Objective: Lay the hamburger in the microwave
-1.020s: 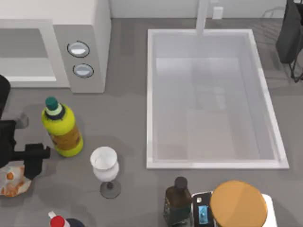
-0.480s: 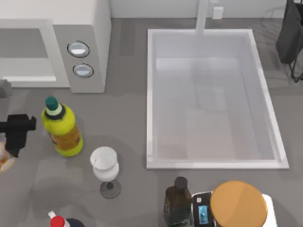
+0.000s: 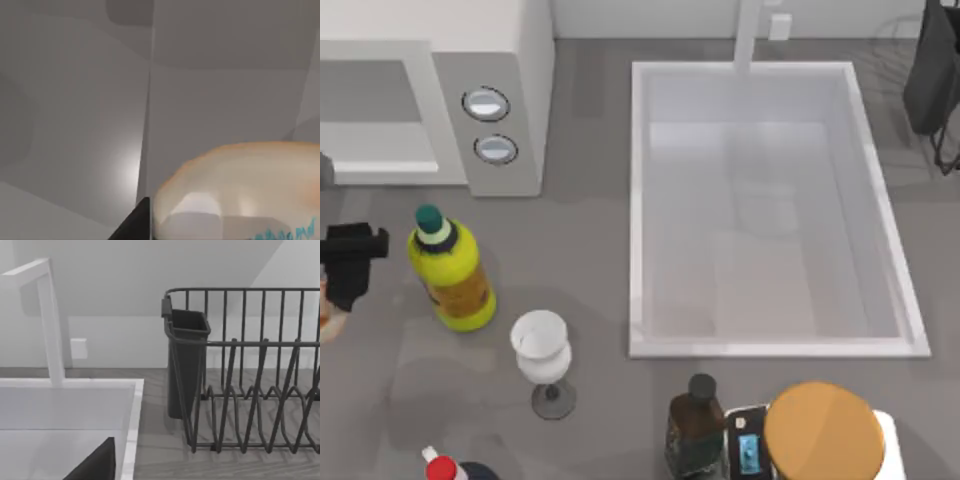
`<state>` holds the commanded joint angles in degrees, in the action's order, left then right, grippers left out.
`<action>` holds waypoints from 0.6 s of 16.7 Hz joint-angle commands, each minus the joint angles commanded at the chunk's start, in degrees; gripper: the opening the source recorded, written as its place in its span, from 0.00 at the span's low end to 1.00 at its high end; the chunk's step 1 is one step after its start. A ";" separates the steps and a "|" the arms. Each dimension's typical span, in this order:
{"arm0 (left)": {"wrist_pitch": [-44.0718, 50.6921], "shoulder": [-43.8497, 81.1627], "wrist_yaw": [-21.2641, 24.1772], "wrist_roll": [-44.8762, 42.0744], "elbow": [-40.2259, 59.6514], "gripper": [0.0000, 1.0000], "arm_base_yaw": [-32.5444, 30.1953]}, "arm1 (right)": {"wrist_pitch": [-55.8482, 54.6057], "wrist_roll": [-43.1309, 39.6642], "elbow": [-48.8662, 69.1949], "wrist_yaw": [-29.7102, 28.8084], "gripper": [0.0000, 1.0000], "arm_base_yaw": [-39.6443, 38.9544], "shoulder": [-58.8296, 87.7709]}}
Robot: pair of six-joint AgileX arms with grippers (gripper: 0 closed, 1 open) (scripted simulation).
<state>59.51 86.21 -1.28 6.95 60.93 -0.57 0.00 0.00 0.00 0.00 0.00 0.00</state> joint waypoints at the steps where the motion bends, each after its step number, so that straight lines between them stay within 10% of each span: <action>1: -2.17 0.40 -0.54 0.38 0.38 0.00 0.70 | 0.00 0.00 0.00 0.00 1.00 0.00 0.00; 10: -46.67 16.08 -1.36 0.81 -1.13 0.00 3.69 | 0.00 0.00 0.00 0.00 1.00 0.00 0.00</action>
<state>12.84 102.29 -2.64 7.76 59.80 3.12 0.00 0.00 0.00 0.00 0.00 0.00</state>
